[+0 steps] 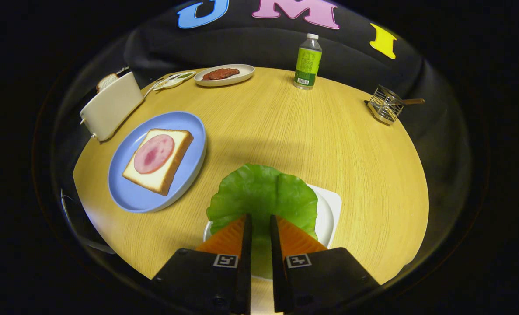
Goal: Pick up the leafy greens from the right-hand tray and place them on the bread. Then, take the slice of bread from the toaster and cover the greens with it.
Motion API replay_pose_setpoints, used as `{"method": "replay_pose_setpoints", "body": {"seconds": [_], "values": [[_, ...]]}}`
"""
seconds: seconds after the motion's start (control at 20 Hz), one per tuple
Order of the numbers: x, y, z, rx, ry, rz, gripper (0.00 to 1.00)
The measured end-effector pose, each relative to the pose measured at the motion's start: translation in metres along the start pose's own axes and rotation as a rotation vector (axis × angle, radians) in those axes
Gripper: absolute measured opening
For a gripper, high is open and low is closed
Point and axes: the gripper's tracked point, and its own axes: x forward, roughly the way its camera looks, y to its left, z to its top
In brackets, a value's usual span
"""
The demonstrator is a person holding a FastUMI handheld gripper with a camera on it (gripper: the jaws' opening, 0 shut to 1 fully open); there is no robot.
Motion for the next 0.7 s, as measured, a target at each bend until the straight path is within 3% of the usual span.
{"method": "replay_pose_setpoints", "body": {"seconds": [0.05,0.1,0.5,0.6,0.7], "values": [[-0.001,0.0,0.002,0.004,-0.006,-0.004,0.1],[-0.004,0.0,0.003,0.002,-0.011,-0.004,0.06],[-0.037,-0.011,0.037,0.02,-0.121,-0.032,0.05],[-0.034,-0.016,0.031,-0.017,-0.094,-0.051,0.05],[-0.019,-0.017,0.006,-0.036,0.016,-0.045,0.05]]}}
